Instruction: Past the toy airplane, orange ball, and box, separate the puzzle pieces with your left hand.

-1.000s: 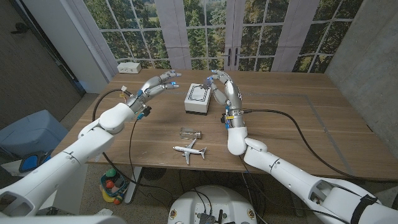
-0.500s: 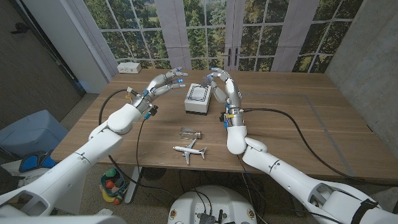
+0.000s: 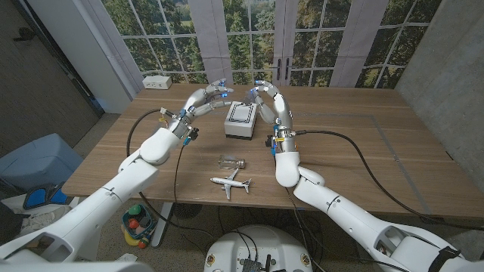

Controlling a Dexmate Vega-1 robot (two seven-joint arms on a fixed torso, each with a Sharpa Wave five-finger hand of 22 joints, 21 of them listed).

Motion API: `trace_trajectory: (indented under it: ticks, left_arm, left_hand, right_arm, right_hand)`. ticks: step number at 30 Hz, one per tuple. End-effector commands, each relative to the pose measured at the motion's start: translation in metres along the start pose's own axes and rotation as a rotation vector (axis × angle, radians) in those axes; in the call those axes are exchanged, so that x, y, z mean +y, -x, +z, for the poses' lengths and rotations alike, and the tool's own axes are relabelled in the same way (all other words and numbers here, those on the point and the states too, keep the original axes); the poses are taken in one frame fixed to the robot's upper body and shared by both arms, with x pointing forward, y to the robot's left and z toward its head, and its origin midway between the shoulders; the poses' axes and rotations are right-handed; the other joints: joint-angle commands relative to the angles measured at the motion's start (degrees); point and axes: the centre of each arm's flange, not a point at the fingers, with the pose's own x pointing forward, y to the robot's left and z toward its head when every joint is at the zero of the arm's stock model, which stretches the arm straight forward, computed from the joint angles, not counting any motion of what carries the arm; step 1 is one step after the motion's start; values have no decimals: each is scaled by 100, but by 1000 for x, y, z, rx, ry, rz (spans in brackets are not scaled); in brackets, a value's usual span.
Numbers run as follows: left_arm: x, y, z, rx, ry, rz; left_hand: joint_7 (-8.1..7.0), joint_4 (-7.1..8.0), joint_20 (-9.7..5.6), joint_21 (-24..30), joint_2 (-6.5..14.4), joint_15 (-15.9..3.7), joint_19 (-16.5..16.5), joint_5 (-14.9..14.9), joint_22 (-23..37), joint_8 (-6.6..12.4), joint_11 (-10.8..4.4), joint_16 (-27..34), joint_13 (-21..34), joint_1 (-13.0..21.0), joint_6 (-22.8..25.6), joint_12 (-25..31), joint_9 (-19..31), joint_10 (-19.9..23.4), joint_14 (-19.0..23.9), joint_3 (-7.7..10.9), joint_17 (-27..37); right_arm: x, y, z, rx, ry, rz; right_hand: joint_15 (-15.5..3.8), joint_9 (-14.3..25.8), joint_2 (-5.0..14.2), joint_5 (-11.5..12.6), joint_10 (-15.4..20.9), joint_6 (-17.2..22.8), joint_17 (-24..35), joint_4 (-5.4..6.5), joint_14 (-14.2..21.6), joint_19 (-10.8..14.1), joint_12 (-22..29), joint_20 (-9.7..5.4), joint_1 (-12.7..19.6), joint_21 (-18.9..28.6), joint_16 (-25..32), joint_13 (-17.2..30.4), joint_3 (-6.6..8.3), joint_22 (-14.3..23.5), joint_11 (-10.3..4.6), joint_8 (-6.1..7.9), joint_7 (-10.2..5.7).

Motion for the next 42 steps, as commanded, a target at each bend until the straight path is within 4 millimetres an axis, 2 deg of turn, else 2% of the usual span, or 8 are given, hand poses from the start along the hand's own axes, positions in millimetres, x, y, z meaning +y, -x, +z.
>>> trace_trajectory:
  ticks: [1,5,11,18,29,38,41,42]
  left_arm:
    - [-19,-4,3,-3,4,-4]
    - [-25,-6,1,7,14,-27]
    - [-35,-8,0,11,26,-41]
    - [-44,-10,-1,5,62,-18]
    - [-54,-11,-5,10,121,7]
    - [-61,-13,-4,-5,160,15]
    - [-62,-13,-4,-9,179,20]
    - [-62,-13,-4,-10,182,18]
  left_hand:
    - [49,1,-41,-45,-8,-164,67,-21,7,24,-7,6,30,141,-64,-6,58,30,82,-69,15]
    - [16,10,-42,-84,-30,-142,66,-24,8,-27,16,-17,35,210,-309,-55,113,-25,79,-167,15]
    - [20,16,-24,-111,-40,-119,46,-24,8,-18,27,-24,37,225,-357,-65,142,-24,82,-224,15]
    - [23,27,-26,-148,-20,-130,84,-20,12,195,-29,-19,42,313,-60,-22,232,167,145,-371,16]
    - [81,49,-31,-169,32,-96,160,-21,22,440,-20,6,48,439,257,32,340,443,298,-524,15]
    - [130,92,-33,-187,143,-91,242,-3,36,772,-17,23,51,603,784,65,456,748,503,-684,16]
    - [175,105,-42,-188,178,-80,263,1,39,811,-41,30,50,626,890,79,443,828,558,-710,16]
    - [137,109,-39,-187,196,-46,274,4,40,797,-39,36,50,638,866,73,437,835,590,-719,16]
  right_arm:
    - [-1,1,7,-10,-31,6]
    - [-1,2,8,-12,-27,7]
    - [-2,1,10,-20,-28,10]
    - [-2,0,12,-32,-28,18]
    - [-2,-2,12,-45,-34,20]
    - [-2,-3,14,-60,-34,19]
    - [-3,-2,14,-59,-33,19]
    - [-3,-3,14,-57,-31,19]
  right_hand:
    - [-930,611,7,3,76,-4,43,5,-36,-49,43,-322,-53,54,49,48,46,14,-44,131,32]
    - [-931,651,4,0,68,-16,63,2,-37,-65,60,-316,-61,58,50,84,57,14,-42,157,35]
    - [-928,709,-1,-5,64,-29,87,-5,-43,-97,88,-300,-72,61,46,136,74,13,-38,196,37]
    - [-920,788,-5,-14,50,-52,124,-12,-50,-125,126,-286,-94,73,42,212,94,13,-32,247,62]
    - [-931,819,-13,-24,59,-68,170,-39,-54,-154,181,-263,-105,90,40,303,122,13,-38,272,53]
    - [-937,809,-10,-31,62,-69,206,-58,-35,-189,224,-224,-114,100,45,374,149,13,-39,274,53]
    - [-947,792,-7,-33,59,-56,221,-67,-18,-194,235,-208,-111,105,56,395,158,13,-32,272,55]
    - [-941,784,-9,-35,64,-51,226,-66,-10,-197,242,-211,-117,107,59,404,158,13,-30,270,52]
